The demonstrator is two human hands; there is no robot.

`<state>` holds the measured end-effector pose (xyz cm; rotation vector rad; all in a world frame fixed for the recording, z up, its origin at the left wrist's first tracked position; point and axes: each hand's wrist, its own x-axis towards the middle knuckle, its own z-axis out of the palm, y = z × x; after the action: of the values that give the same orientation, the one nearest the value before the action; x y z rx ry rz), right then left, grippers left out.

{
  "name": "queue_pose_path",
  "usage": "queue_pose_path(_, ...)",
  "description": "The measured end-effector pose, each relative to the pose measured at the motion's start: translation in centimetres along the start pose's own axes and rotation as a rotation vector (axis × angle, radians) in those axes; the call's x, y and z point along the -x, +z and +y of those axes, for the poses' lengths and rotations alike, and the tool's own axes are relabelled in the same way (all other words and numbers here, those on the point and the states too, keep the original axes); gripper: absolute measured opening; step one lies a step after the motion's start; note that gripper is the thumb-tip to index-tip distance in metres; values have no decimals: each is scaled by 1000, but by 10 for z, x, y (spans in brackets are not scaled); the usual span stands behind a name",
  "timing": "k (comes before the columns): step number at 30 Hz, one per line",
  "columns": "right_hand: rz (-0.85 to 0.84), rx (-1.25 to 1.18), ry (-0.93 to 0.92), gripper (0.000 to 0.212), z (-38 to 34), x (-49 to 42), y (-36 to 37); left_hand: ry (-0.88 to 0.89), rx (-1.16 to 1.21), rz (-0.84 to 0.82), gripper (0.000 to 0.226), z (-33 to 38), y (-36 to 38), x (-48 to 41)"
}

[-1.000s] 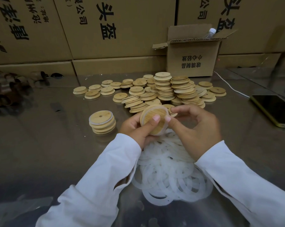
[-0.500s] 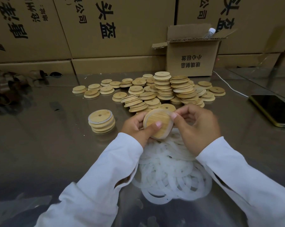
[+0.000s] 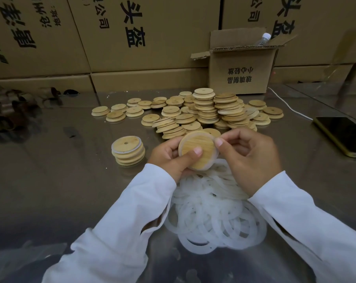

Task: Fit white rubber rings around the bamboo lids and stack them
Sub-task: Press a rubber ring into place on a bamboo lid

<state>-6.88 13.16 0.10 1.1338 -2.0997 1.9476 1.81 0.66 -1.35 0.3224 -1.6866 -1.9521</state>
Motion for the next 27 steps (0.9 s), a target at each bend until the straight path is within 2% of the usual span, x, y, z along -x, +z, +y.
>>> queue_pose_path(4, -23, -5, -7, 6, 1, 2, 1, 9, -55, 42, 28, -3, 2, -1)
queue_pose_path(8, -14, 10, -27, 4, 1, 3, 2, 23, -56, 56, 36, -3, 3, 0)
queue_pose_path(10, 7, 12, -41, 10, 0, 5, 3, 29, -54, 57, 39, -2, 3, 0)
queue_pose_path(12, 41, 53, -69, 13, 1, 6, 5, 35, -46, 68, 38, -2, 3, 0)
queue_pose_path(19, 80, 132, -96, 4, 3, 5, 4, 20, -51, 54, 34, -4, 2, -2)
queue_pose_path(23, 51, 98, -6, 7, 5, 2, 2, 12, -65, 80, 20, -6, 2, -5)
queue_pose_path(27, 18, 0, 84, 11, 3, -1, 1, 19, -64, 74, 17, -5, 1, -5)
